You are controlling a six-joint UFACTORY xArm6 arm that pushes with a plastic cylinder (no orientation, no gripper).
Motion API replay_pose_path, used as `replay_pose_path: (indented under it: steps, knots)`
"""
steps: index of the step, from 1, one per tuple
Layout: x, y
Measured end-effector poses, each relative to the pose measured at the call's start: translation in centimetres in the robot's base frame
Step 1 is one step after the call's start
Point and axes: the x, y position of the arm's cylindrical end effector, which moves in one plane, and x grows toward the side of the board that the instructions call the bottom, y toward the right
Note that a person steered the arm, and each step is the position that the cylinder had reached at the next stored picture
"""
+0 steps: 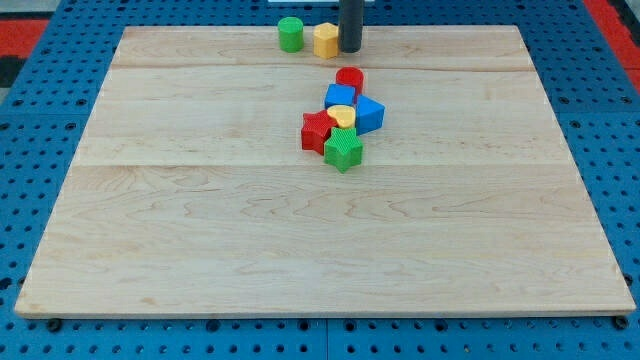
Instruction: Move red circle to the right of yellow hexagon
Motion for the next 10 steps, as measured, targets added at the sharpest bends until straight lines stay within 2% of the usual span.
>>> replay_pose_path:
  steps: [3,5,7,8,10]
  knots:
    - [-0.1,-0.6]
    - [7.1,-2.9]
    - [12.0,-0.9]
    - [12.1,2.0]
    - [6.5,2.3]
